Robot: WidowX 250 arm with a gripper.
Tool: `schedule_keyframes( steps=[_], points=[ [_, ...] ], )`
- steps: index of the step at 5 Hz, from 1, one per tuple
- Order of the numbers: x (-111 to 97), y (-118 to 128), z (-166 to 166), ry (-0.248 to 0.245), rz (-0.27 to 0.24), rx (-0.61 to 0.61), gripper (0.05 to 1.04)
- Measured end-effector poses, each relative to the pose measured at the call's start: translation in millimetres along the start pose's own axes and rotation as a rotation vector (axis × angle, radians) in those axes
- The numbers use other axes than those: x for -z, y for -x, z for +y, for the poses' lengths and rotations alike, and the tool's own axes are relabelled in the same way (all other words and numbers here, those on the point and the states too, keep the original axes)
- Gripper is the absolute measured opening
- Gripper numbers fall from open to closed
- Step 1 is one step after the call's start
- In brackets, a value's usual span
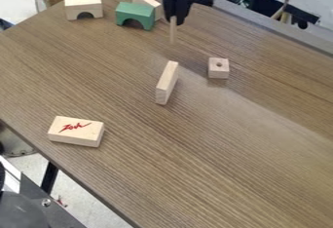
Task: Move the wood stick inside the 3d square block with hole
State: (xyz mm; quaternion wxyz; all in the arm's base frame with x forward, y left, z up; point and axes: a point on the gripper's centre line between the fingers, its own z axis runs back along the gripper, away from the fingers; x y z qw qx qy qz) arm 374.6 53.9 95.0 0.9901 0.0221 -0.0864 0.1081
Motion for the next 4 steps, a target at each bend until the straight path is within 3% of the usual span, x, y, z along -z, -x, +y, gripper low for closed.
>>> schedule_keyframes(
  steps=[2,4],
  points=[
    [-4,2,-35,0.027,-0.012,0.119,0.087],
    [-12,-4,-49,0.047,-0.035,0.157,0.087]
  ],
)
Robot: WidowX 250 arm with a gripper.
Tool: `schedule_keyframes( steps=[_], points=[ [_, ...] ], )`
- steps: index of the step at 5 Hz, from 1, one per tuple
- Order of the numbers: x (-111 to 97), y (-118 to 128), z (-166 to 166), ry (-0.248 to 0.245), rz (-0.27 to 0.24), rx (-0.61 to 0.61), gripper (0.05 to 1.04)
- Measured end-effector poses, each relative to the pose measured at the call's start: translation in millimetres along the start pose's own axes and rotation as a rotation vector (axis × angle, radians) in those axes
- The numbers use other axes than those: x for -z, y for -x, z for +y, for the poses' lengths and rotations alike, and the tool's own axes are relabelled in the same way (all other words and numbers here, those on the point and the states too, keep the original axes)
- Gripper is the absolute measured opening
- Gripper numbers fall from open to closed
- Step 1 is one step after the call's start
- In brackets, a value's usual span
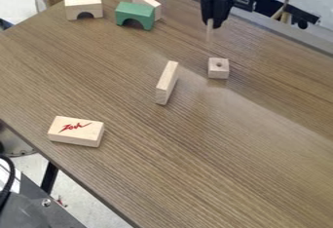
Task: Move the wood stick inside the 3d square block with hole
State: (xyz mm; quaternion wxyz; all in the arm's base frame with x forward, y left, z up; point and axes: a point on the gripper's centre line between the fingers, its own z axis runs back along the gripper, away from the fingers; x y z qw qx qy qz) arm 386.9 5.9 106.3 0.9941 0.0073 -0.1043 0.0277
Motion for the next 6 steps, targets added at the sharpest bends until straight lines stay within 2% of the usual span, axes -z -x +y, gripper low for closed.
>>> schedule_keyframes(
  steps=[1,3,6],
  points=[
    [11,2,-5,0.008,0.028,0.009,0.087],
    [22,-1,-7,0.015,0.050,0.011,0.087],
    [25,0,-12,0.019,0.051,0.018,0.087]
  ],
)
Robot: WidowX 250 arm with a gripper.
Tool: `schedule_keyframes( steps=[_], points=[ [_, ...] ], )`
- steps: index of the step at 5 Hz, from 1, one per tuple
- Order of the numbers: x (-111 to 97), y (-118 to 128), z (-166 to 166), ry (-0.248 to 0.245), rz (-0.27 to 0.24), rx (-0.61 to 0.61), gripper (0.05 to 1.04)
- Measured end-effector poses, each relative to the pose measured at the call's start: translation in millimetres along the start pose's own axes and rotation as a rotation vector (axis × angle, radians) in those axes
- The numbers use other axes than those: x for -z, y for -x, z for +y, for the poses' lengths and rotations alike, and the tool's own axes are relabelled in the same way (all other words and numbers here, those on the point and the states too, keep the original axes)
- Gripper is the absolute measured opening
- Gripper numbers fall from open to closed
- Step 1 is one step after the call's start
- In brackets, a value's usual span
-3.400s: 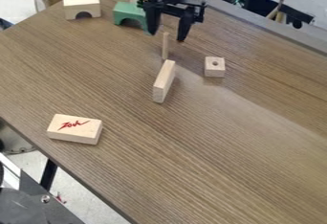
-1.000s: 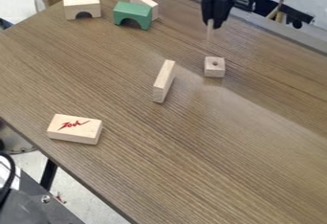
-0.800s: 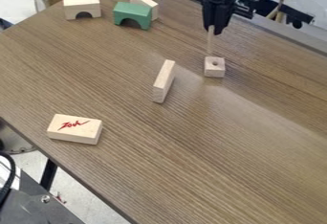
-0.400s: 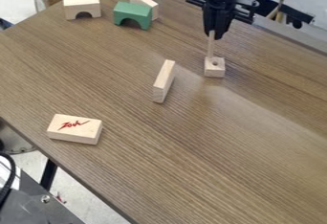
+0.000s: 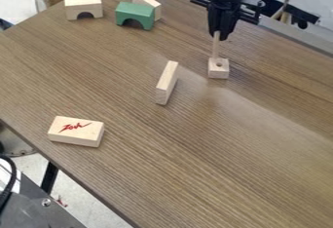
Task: Move the wood stick inside the 3d square block with hole
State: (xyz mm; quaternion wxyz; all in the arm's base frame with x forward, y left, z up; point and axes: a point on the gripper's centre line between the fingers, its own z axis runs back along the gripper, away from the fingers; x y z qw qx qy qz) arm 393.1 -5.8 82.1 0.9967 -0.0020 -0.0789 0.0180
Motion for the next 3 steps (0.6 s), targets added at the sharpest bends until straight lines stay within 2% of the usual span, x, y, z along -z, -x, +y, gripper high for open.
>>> schedule_keyframes(
  steps=[3],
  points=[
    [0.0,-0.5,-4.9,0.002,-0.005,0.009,0.087]
  ],
)
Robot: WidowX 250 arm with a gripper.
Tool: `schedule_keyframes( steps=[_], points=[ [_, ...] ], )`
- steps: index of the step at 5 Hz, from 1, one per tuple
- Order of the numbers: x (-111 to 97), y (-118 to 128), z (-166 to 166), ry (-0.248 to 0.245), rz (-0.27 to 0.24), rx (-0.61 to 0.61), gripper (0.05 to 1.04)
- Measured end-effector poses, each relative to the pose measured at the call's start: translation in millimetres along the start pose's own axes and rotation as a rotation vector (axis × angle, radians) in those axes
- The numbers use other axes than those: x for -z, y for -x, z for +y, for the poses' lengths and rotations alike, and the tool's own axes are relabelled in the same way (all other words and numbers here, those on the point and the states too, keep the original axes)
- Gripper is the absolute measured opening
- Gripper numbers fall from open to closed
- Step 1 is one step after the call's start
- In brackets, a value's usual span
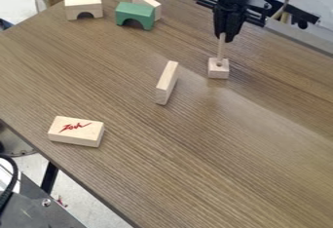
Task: Move the wood stick inside the 3d square block with hole
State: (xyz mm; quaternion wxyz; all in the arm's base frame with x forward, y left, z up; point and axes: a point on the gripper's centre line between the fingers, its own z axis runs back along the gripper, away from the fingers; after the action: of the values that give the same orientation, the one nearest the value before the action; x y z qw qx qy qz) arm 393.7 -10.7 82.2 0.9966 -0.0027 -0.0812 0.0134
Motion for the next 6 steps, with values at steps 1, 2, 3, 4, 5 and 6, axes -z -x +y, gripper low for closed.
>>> schedule_keyframes(
  steps=[1,2,3,4,5,6],
  points=[
    [0.0,0.2,0.0,0.000,0.002,-0.005,0.087],
    [0.0,1.2,0.1,0.000,0.008,-0.011,0.087],
    [0.0,2.3,2.5,-0.002,0.015,-0.018,0.087],
    [1.9,5.1,3.9,-0.003,0.026,-0.024,0.087],
    [4.5,8.6,5.2,-0.004,0.038,-0.026,0.087],
    [4.5,8.6,5.0,-0.003,0.038,-0.024,0.087]
  ],
)
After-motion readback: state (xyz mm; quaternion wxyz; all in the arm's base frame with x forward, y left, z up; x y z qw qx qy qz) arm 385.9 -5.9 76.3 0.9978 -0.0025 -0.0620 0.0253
